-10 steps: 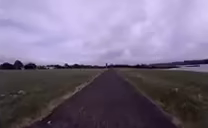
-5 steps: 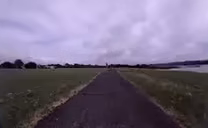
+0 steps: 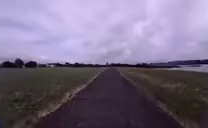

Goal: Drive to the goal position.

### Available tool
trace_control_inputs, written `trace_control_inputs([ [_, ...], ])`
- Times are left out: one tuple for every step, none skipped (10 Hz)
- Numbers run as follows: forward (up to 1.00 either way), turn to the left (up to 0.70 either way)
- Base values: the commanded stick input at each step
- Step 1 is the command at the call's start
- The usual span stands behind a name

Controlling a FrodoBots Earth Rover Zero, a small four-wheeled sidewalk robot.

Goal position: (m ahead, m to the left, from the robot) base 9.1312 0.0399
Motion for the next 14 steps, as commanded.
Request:
trace_control_inputs([
  [0.70,0.00],
  [0.70,0.00],
  [0.70,0.00],
  [0.70,0.00],
  [0.70,0.00],
  [0.70,0.00],
  [0.70,0.00],
  [0.70,0.00],
  [0.70,0.00],
  [0.70,0.00],
  [0.70,0.00],
  [0.70,0.00],
  [0.70,0.00],
  [0.70,0.00],
])
